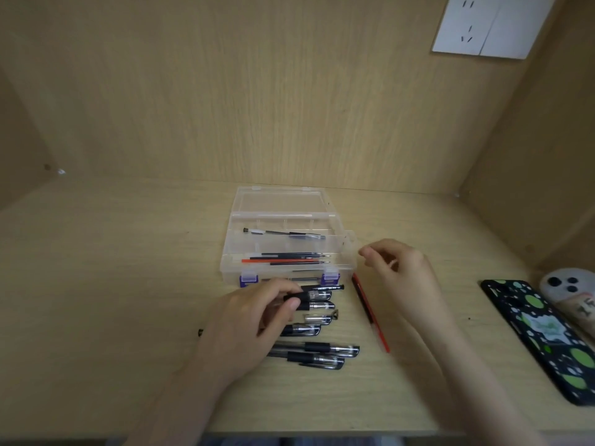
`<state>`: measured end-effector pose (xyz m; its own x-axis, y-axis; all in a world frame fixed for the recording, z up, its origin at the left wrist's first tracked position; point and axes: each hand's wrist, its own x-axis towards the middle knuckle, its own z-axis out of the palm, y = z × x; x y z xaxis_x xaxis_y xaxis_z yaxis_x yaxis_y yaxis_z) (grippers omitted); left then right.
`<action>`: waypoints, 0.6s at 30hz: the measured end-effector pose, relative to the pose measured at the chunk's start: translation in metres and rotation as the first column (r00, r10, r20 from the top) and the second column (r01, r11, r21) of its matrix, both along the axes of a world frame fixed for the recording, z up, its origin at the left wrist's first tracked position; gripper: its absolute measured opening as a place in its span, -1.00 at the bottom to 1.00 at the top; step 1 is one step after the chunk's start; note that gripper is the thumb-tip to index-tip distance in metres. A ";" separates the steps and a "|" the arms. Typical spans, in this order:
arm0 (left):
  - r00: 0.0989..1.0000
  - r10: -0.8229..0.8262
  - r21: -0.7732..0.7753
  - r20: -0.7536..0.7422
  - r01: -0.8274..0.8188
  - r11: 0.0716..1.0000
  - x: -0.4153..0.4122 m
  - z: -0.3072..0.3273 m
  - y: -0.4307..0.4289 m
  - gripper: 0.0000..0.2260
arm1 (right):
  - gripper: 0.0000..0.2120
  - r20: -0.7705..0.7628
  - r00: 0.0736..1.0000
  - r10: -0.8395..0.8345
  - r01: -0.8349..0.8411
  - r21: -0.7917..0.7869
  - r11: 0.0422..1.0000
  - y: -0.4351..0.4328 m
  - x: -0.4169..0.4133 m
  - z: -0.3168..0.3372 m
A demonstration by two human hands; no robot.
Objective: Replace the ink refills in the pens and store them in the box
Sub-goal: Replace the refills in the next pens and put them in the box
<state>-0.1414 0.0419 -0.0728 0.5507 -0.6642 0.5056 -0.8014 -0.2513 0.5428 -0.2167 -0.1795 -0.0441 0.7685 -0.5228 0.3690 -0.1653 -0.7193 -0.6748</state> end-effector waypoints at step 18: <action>0.999 0.021 0.009 0.045 -0.022 1.000 -0.001 0.003 0.000 -0.78 | -0.68 -0.541 0.805 0.242 -0.449 -0.290 0.845 0.024 0.049 -0.005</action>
